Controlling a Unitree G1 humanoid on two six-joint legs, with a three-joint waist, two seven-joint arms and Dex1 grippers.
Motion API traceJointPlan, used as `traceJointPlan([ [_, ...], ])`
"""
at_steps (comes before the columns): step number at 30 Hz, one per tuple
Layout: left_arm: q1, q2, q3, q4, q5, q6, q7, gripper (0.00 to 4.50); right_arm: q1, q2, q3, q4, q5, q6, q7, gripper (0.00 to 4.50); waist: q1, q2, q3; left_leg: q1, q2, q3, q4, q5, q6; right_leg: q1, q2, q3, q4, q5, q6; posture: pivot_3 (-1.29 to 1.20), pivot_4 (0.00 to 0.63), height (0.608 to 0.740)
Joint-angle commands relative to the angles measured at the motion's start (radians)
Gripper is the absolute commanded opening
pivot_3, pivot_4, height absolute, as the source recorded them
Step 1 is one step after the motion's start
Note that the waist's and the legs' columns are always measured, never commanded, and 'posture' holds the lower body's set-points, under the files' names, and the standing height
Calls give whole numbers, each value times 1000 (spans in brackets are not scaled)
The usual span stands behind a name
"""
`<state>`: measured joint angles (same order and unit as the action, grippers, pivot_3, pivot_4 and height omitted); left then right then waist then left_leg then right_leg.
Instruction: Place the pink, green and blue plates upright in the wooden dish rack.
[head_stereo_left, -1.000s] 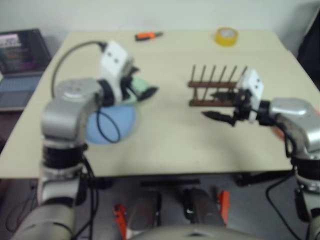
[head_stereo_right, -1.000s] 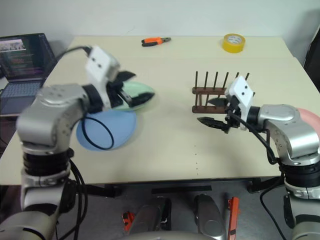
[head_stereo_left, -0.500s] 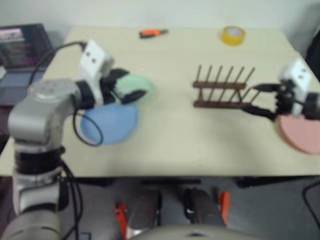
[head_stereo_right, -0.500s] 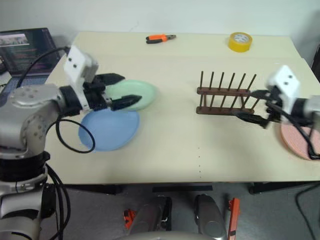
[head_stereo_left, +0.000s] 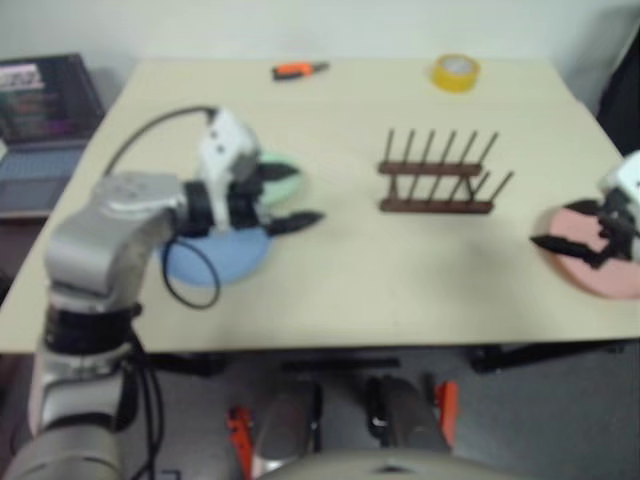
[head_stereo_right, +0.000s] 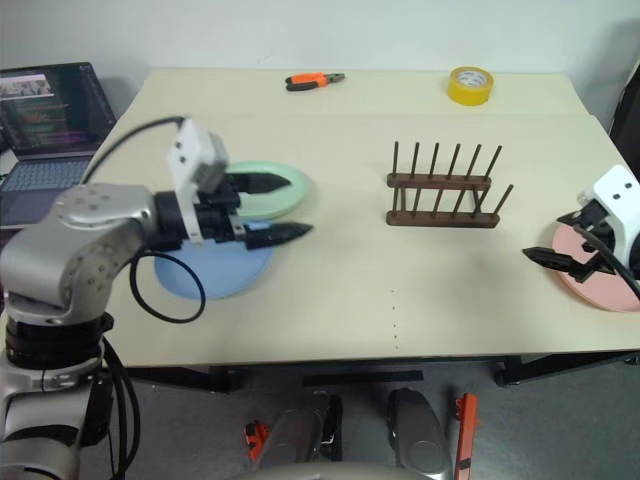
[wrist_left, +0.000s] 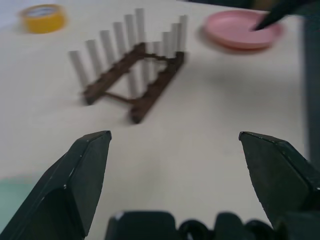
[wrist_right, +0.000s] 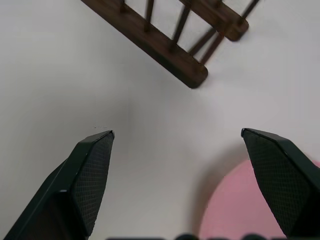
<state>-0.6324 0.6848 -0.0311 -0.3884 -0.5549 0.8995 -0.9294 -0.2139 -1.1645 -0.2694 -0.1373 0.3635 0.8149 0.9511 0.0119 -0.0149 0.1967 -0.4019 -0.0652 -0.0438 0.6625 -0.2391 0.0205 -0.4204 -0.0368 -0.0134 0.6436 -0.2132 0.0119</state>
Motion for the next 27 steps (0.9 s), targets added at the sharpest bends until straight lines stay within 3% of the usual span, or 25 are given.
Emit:
traceJointPlan([
  [1,-18,-43,-39,-35,-15,2,31,4500,20,-4,-5,38,-40,7,-46,4472,6,0,0,0,0,0,0,0,0,0,0,0,0,0,0,0,150,740],
  [12,4,-89,-72,-42,-28,6,86,4500,-27,110,112,215,-140,36,-206,4472,1,-1,0,2,1,3,1,0,0,0,2,2,2,1,1,0,150,740],
  [13,4,-88,-70,-41,-30,7,89,4500,-29,114,123,229,-153,28,-216,4303,1,-1,0,2,1,3,1,0,0,0,2,2,2,1,1,0,150,740],
  [15,4,-82,-67,-39,-28,6,95,4500,-41,123,141,260,-175,21,-239,3872,1,-1,0,2,1,3,1,0,0,0,2,2,1,1,1,0,150,740],
  [25,10,-65,-58,-38,-27,3,116,4500,-78,120,161,287,-207,8,-236,379,-3,-1,0,2,1,3,1,0,0,1,2,2,1,2,1,0,150,740],
  [27,8,-61,-56,-33,-28,-2,112,4500,-81,113,149,274,-204,14,-231,41,-4,-2,0,2,1,3,1,0,0,1,2,2,1,2,2,0,150,740],
])
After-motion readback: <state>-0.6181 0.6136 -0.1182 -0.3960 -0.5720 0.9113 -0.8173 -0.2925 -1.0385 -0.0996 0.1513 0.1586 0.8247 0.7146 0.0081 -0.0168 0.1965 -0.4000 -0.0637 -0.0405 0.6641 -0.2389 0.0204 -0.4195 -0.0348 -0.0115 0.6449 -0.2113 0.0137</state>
